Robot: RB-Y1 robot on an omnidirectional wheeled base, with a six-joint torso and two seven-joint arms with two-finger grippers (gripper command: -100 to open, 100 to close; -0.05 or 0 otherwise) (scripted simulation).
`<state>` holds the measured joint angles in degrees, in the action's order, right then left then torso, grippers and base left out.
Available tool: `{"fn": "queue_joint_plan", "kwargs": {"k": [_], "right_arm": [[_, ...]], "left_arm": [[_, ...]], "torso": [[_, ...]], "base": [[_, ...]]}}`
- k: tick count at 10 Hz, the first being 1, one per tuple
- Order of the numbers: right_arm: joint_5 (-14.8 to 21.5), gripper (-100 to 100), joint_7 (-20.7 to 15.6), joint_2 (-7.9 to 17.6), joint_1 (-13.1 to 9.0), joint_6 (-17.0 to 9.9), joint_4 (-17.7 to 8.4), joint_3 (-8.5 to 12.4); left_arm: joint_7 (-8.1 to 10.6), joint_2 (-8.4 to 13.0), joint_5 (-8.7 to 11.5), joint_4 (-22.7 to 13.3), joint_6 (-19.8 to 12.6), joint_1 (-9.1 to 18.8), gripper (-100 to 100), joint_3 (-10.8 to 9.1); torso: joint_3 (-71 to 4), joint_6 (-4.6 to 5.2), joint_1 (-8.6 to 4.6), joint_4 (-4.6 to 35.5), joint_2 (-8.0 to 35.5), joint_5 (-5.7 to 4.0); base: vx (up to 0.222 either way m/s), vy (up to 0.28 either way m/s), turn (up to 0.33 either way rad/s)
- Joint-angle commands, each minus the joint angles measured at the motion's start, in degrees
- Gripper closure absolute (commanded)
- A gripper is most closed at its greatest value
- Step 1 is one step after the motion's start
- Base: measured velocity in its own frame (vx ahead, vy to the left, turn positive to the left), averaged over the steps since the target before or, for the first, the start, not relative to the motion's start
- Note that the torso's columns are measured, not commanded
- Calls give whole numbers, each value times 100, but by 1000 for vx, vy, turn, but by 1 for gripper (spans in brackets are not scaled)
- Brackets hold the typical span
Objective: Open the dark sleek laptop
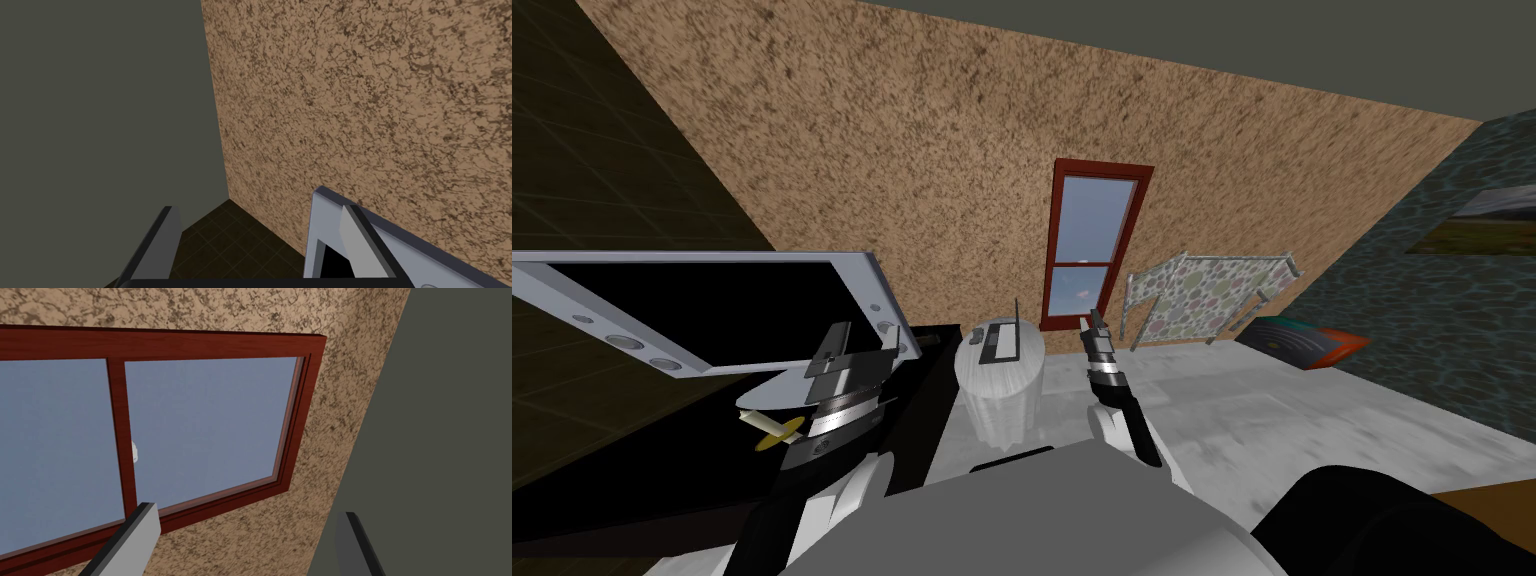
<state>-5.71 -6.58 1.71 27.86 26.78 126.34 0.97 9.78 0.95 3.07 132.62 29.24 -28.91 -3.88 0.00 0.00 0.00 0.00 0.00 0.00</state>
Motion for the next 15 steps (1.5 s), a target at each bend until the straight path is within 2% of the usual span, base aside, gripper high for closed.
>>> {"fn": "queue_joint_plan", "kwargs": {"k": [1, 9, 10, 12, 15], "right_arm": [[0, 0, 0, 0, 0, 0, 0, 0], [0, 0, 0, 0, 0, 1, 2, 0], [45, -100, -33, 170, -2, -34, -22, 17], [146, -100, -109, 415, -5, -114, -79, 56], [384, -100, -287, 804, -12, -300, -208, 148]], "left_arm": [[0, 0, 0, 0, 0, 0, 0, 0], [0, 0, 0, 2, 1, 0, 0, 0], [0, 0, 0, 2, 1, 0, 0, 0], [0, 0, 0, -1, 0, 0, 0, 0], [0, -1, 0, -1, 0, 0, 0, 1]], "torso": [[-467, 0, 0, 235, 232, 0], [-7073, 0, 0, 3537, 3539, 0], [-7919, 0, 0, 3960, 3962, 0], [-8425, 0, 6, 4205, 4209, 2], [-8457, 0, 10, 4228, 4228, 3]], "base": [[0, 0, 0], [0, 0, 0], [5, 13, 25], [-5, 33, 37], [-6, 71, 53]]}}
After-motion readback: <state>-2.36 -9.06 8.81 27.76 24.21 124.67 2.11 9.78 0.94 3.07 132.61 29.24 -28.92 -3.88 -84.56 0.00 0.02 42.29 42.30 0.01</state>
